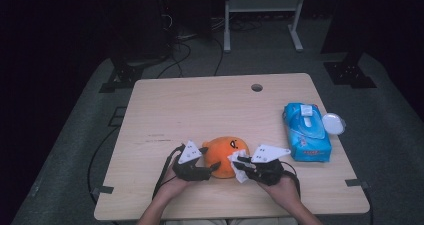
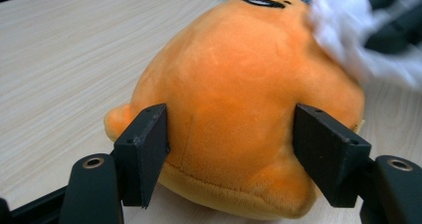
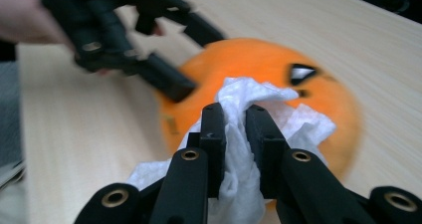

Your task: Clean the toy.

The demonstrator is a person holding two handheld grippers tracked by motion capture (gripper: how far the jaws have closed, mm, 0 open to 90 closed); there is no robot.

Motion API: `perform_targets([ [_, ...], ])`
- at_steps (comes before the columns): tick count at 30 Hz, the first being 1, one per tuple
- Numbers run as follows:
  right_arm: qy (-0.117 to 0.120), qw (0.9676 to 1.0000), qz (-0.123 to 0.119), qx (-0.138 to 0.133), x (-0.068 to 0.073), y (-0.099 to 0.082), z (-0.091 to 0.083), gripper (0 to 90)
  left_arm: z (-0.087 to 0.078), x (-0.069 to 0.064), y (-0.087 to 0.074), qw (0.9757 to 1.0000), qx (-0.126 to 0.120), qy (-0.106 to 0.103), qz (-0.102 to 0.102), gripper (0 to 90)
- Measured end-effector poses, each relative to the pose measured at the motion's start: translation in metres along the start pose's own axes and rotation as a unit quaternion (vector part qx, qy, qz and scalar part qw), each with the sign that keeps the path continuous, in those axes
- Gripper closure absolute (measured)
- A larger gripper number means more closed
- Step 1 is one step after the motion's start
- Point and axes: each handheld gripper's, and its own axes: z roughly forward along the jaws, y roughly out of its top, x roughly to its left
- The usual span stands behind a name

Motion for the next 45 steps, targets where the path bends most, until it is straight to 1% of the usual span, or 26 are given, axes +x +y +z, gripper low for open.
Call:
perform_targets([
  [1, -0.004, 0.9999, -0.009, 0.003, 0.002, 0.001, 0.001, 78.5, 0.0, 0.001, 0.0, 1.0, -0.001, -0.001, -0.001, 31.3],
  [2, -0.005, 0.9999, -0.008, 0.004, 0.0, 0.001, 0.0, 78.5, 0.0, 0.001, 0.0, 1.0, -0.002, -0.001, -0.003, 31.3],
  [4, -0.013, 0.9998, 0.013, -0.002, -0.014, -0.001, -0.004, 78.5, 0.0, 0.002, -0.001, 1.0, -0.003, -0.001, -0.006, 31.3],
  [6, -0.03, 0.9989, 0.036, -0.003, -0.029, -0.007, -0.008, 78.5, 0.0, 0.003, -0.001, 1.0, -0.005, 0.0, -0.008, 31.3],
  [8, -0.041, 0.9978, 0.052, -0.002, -0.038, -0.012, -0.012, 78.5, 0.0, 0.003, -0.001, 1.0, -0.004, -0.002, -0.008, 31.3],
  [9, -0.04, 0.9976, 0.057, -0.003, -0.039, -0.013, -0.013, 78.5, 0.001, 0.003, -0.001, 1.0, -0.003, -0.002, -0.008, 31.3],
  [11, -0.032, 0.9977, 0.059, -0.005, -0.035, -0.013, -0.013, 78.5, 0.001, 0.003, -0.002, 1.0, -0.001, 0.001, -0.008, 31.3],
  [12, -0.024, 0.9983, 0.052, -0.008, -0.031, -0.011, -0.012, 78.5, 0.001, 0.004, -0.002, 1.0, 0.0, 0.001, -0.007, 31.3],
  [16, 0.025, 0.9987, 0.04, -0.018, -0.014, -0.004, -0.006, 78.4, 0.001, 0.005, -0.003, 0.9999, -0.001, 0.001, -0.012, 31.3],
  [17, 0.022, 0.9992, 0.029, -0.013, -0.012, -0.003, -0.004, 78.5, 0.001, 0.005, -0.003, 0.9999, -0.002, 0.002, -0.011, 31.3],
  [18, 0.018, 0.9994, 0.029, -0.01, -0.013, -0.003, -0.003, 78.5, 0.001, 0.005, -0.003, 0.9999, -0.002, 0.003, -0.011, 31.3],
  [20, 0.01, 0.9991, 0.04, -0.013, -0.022, -0.005, -0.005, 78.5, 0.001, 0.005, -0.003, 0.9999, -0.003, 0.002, -0.013, 31.3],
  [22, -0.011, 0.9982, 0.058, -0.011, -0.035, -0.01, -0.008, 78.5, 0.002, 0.005, -0.003, 0.9999, -0.005, 0.001, -0.015, 31.3],
  [24, -0.017, 0.997, 0.075, -0.011, -0.043, -0.014, -0.01, 78.6, 0.002, 0.004, -0.002, 0.9999, -0.007, 0.0, -0.015, 31.3],
  [26, -0.015, 0.9972, 0.073, -0.011, -0.04, -0.013, -0.01, 78.6, 0.003, 0.005, -0.002, 0.9999, -0.005, 0.0, -0.016, 31.2],
  [28, 0.002, 0.9979, 0.063, -0.019, -0.03, -0.007, -0.009, 78.6, 0.003, 0.004, -0.002, 0.9998, -0.007, 0.0, -0.021, 31.1],
  [29, 0.002, 0.9979, 0.063, -0.019, -0.03, -0.007, -0.009, 78.6, 0.003, 0.004, -0.002, 0.9998, -0.007, 0.0, -0.021, 31.1],
  [30, 0.014, 0.9982, 0.054, -0.023, -0.024, -0.004, -0.009, 78.6, 0.004, 0.002, -0.001, 0.9998, -0.008, 0.0, -0.016, 31.1],
  [31, 0.034, 0.9985, 0.035, -0.024, -0.012, 0.003, -0.005, 78.6, 0.004, 0.0, -0.001, 0.9999, -0.009, 0.003, -0.014, 31.0],
  [33, 0.027, 0.9994, 0.017, -0.015, -0.004, 0.007, -0.001, 78.6, 0.004, -0.002, 0.0, 0.9999, -0.008, 0.005, -0.007, 30.8],
  [34, 0.023, 0.9995, 0.018, -0.013, -0.005, 0.006, 0.001, 78.6, 0.002, -0.002, 0.001, 0.9999, -0.009, -0.002, -0.005, 30.3],
  [36, 0.019, 0.9993, 0.032, -0.007, -0.013, 0.001, 0.003, 78.7, -0.003, 0.001, 0.003, 0.9994, -0.026, -0.021, -0.007, 27.4],
  [39, 0.012, 0.9984, 0.053, -0.011, -0.027, -0.006, 0.001, 78.7, -0.009, 0.007, 0.005, 0.9976, -0.05, -0.032, -0.035, 25.1],
  [41, 0.005, 0.9983, 0.057, -0.013, -0.032, -0.007, -0.002, 78.7, -0.007, 0.011, 0.003, 0.9971, -0.048, -0.035, -0.047, 25.8],
  [43, 0.004, 0.9981, 0.059, -0.014, -0.033, -0.007, -0.001, 78.7, -0.002, 0.011, 0.001, 0.9968, -0.045, -0.041, -0.053, 29.5],
  [45, 0.004, 0.9986, 0.05, -0.012, -0.027, -0.004, 0.0, 78.6, 0.003, 0.005, 0.001, 0.9982, -0.032, -0.03, -0.042, 30.7],
])
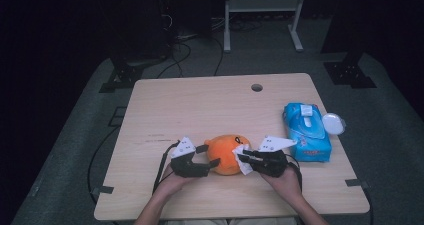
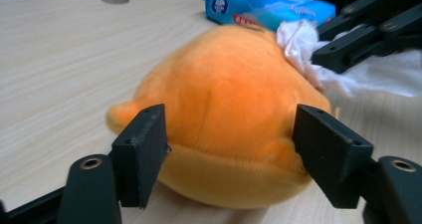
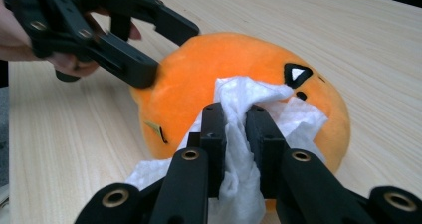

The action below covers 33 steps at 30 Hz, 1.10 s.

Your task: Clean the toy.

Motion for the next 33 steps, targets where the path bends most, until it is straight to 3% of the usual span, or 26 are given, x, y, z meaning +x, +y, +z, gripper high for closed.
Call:
perform_targets([
  [3, 0.021, 0.9996, -0.019, 0.0, 0.018, 0.004, 0.003, 78.6, 0.004, -0.006, -0.001, 0.9998, 0.012, 0.012, 0.01, 31.6],
  [4, 0.024, 0.9988, -0.042, 0.01, 0.028, 0.004, 0.008, 78.6, 0.004, -0.007, -0.001, 0.9997, 0.017, 0.014, 0.015, 31.6],
  [6, 0.018, 0.9986, -0.048, 0.014, 0.029, 0.005, 0.009, 78.6, 0.003, -0.008, -0.001, 0.9995, 0.021, 0.017, 0.016, 31.7],
  [12, -0.016, 0.9998, -0.005, 0.008, 0.0, 0.0, -0.001, 78.7, 0.004, -0.009, -0.001, 0.9998, 0.014, 0.007, 0.011, 31.6],
  [15, -0.018, 0.9998, -0.011, 0.007, 0.005, 0.001, 0.0, 78.7, 0.005, -0.008, -0.001, 0.9997, 0.016, 0.001, 0.017, 29.9],
  [17, 0.003, 0.9998, -0.019, 0.005, 0.013, 0.002, 0.002, 78.7, 0.004, -0.007, -0.001, 0.9994, 0.024, 0.005, 0.025, 30.2],
  [19, 0.005, 0.9994, -0.032, 0.008, 0.018, 0.004, 0.005, 78.7, 0.004, -0.008, -0.002, 0.9992, 0.027, 0.01, 0.026, 30.7],
  [22, -0.01, 0.9999, -0.014, 0.002, 0.008, 0.004, 0.0, 78.7, 0.005, -0.011, -0.002, 0.9992, 0.027, 0.014, 0.027, 30.9],
  [26, -0.025, 0.9996, -0.009, 0.006, 0.0, 0.0, -0.002, 78.7, 0.001, -0.011, 0.002, 0.9991, 0.016, -0.005, 0.04, 28.6],
  [30, -0.028, 0.9996, -0.007, 0.004, -0.005, 0.0, -0.002, 78.7, -0.006, -0.001, 0.004, 0.9998, -0.017, -0.005, 0.012, 28.5],
  [32, -0.028, 0.9996, -0.001, 0.002, -0.009, 0.0, -0.002, 78.7, -0.004, 0.001, 0.003, 0.9998, -0.02, -0.01, -0.002, 32.5],
  [33, -0.027, 0.9996, 0.002, 0.002, -0.009, 0.0, -0.002, 78.7, -0.002, 0.0, 0.002, 0.9999, -0.013, -0.01, 0.002, 36.0],
])
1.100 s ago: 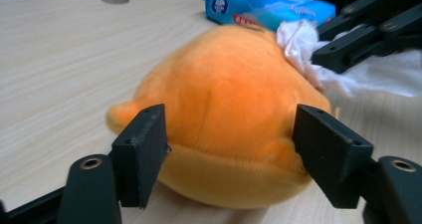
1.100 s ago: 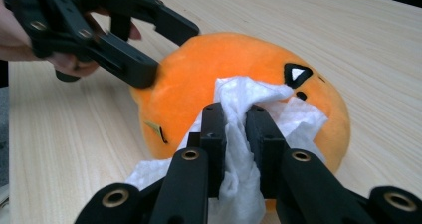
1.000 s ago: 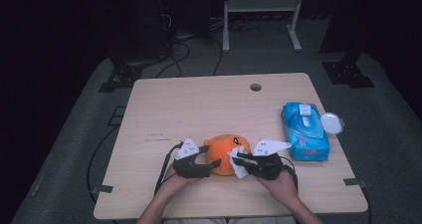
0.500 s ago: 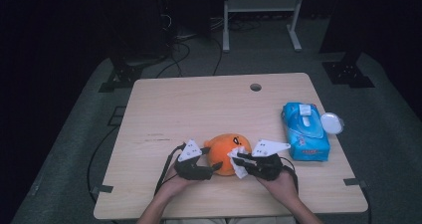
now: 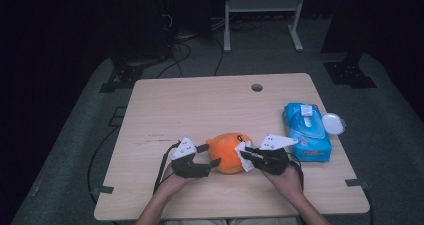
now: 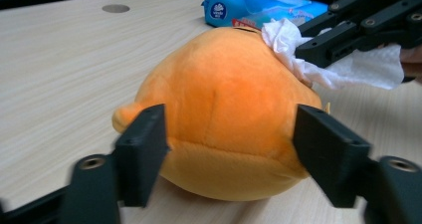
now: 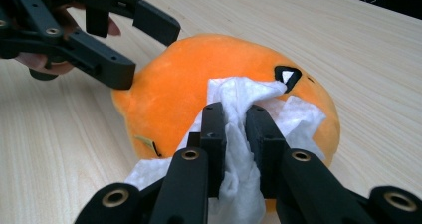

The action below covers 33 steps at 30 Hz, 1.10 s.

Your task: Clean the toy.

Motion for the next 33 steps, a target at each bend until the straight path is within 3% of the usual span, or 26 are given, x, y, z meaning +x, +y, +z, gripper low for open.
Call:
perform_targets([
  [2, 0.002, 0.9999, -0.015, -0.003, 0.007, 0.002, -0.001, 78.6, 0.005, -0.003, -0.002, 0.9999, 0.011, 0.005, 0.009, 40.3],
  [6, 0.04, 0.9983, -0.042, -0.003, 0.033, 0.005, 0.004, 78.6, 0.006, -0.007, -0.002, 0.9999, 0.013, 0.004, 0.009, 41.5],
  [7, 0.047, 0.9972, -0.058, 0.009, 0.042, 0.004, 0.01, 78.6, 0.005, -0.007, -0.002, 0.9997, 0.021, 0.006, 0.013, 41.7],
  [9, 0.04, 0.9958, -0.079, 0.024, 0.049, 0.003, 0.018, 78.7, 0.005, -0.006, -0.003, 0.9995, 0.028, 0.01, 0.014, 42.0],
  [11, 0.038, 0.9973, -0.061, 0.019, 0.041, 0.004, 0.017, 78.8, 0.004, -0.004, -0.005, 0.9996, 0.027, 0.009, 0.005, 42.2],
  [16, -0.005, 0.9999, -0.01, -0.006, 0.008, 0.003, -0.001, 78.8, 0.006, -0.002, -0.006, 0.9996, 0.026, 0.005, 0.008, 42.3],
  [18, -0.005, 1.0, 0.005, -0.005, 0.002, 0.0, -0.003, 78.7, 0.004, -0.003, -0.001, 0.9996, 0.026, 0.003, 0.012, 39.1],
  [20, -0.002, 1.0, -0.004, -0.002, 0.007, -0.001, 0.0, 78.6, -0.001, -0.004, 0.008, 0.9998, -0.01, 0.007, 0.013, 34.4],
  [21, 0.011, 0.9999, -0.006, -0.003, 0.01, -0.002, 0.002, 78.7, -0.002, -0.004, 0.011, 0.9996, -0.026, 0.004, 0.005, 34.4],
  [22, 0.024, 0.9997, -0.006, -0.004, 0.014, -0.001, 0.003, 78.7, -0.002, -0.004, 0.012, 0.9996, -0.025, 0.008, 0.004, 34.4],
  [24, 0.03, 0.9993, -0.021, -0.003, 0.023, 0.003, 0.003, 78.6, 0.007, -0.008, 0.008, 0.9992, 0.008, 0.023, 0.031, 34.8],
  [26, 0.022, 0.9994, -0.026, -0.005, 0.022, 0.006, 0.001, 78.6, 0.013, -0.008, 0.0, 0.9994, 0.005, 0.023, 0.027, 35.3],
  [28, 0.01, 0.9998, -0.009, -0.012, 0.012, 0.004, -0.003, 78.7, 0.014, -0.006, -0.001, 0.9996, 0.001, 0.02, 0.021, 36.0],
  [33, -0.014, 0.9988, 0.045, -0.01, -0.018, -0.009, -0.004, 78.6, 0.015, -0.009, -0.001, 0.9993, 0.003, 0.019, 0.03, 36.6],
])
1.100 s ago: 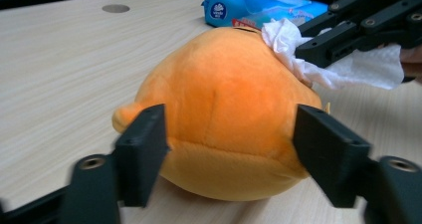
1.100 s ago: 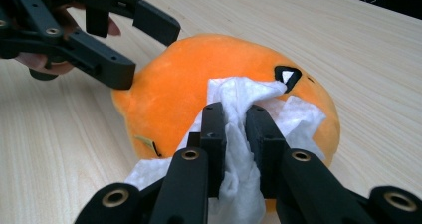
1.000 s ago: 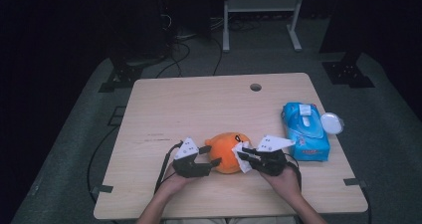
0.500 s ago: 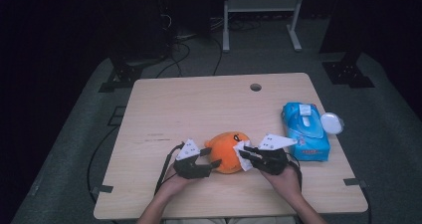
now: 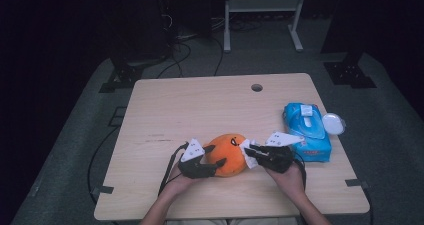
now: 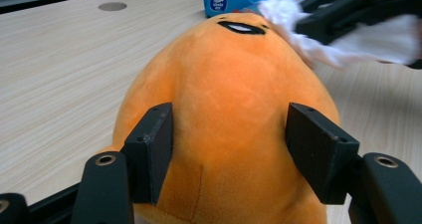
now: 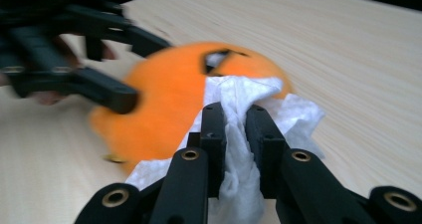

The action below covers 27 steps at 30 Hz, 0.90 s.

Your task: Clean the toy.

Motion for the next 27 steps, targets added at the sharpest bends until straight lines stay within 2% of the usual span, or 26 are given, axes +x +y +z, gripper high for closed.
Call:
perform_targets([
  [1, -0.005, 1.0, -0.001, 0.002, -0.002, -0.001, 0.0, 78.6, 0.0, -0.001, 0.0, 1.0, 0.001, 0.0, 0.002, 36.7],
  [3, -0.022, 0.9996, -0.018, 0.008, -0.002, 0.001, -0.001, 78.6, 0.0, -0.002, 0.0, 1.0, 0.002, 0.003, 0.006, 36.7],
  [6, -0.011, 0.9997, -0.019, -0.007, 0.006, 0.008, -0.005, 78.6, 0.001, -0.005, 0.0, 0.9999, 0.002, 0.003, 0.014, 36.7],
  [9, 0.007, 0.9993, -0.029, -0.023, 0.015, 0.016, -0.007, 78.4, 0.001, -0.009, 0.0, 0.9994, 0.0, -0.009, 0.033, 36.8],
  [11, 0.006, 0.9995, -0.025, -0.021, 0.012, 0.015, -0.006, 78.5, 0.002, -0.012, 0.0, 0.9991, 0.002, -0.01, 0.041, 36.9],
  [16, -0.007, 0.9996, 0.026, -0.008, -0.012, 0.0, -0.005, 78.5, 0.004, -0.017, 0.001, 0.9987, 0.001, -0.018, 0.048, 36.8],
  [18, -0.005, 0.9997, 0.017, -0.015, -0.007, 0.005, -0.009, 78.5, 0.003, -0.018, 0.001, 0.9984, 0.006, -0.018, 0.052, 36.8],
  [20, 0.011, 0.9995, 0.007, -0.029, 0.002, 0.013, -0.011, 78.5, 0.002, -0.018, 0.0, 0.9982, 0.003, -0.024, 0.054, 36.8],
  [22, 0.017, 0.9994, -0.009, -0.028, 0.009, 0.017, -0.009, 78.5, 0.002, -0.018, 0.0, 0.9981, 0.004, -0.026, 0.056, 36.7],
  [23, 0.014, 0.9996, -0.013, -0.023, 0.01, 0.016, -0.007, 78.5, 0.002, -0.018, 0.0, 0.998, 0.005, -0.028, 0.056, 36.8],
  [25, 0.016, 0.9998, -0.004, -0.006, 0.004, 0.01, -0.002, 78.5, -0.002, -0.017, 0.004, 0.9969, 0.004, -0.043, 0.066, 36.4],
  [26, 0.016, 0.9999, 0.0, -0.002, 0.0, 0.007, -0.001, 78.6, -0.006, -0.015, 0.006, 0.9963, -0.005, -0.051, 0.07, 36.3],
  [27, 0.017, 0.9998, 0.007, 0.0, -0.002, 0.004, -0.002, 78.5, -0.01, -0.013, 0.008, 0.9963, -0.014, -0.056, 0.064, 36.0],
])
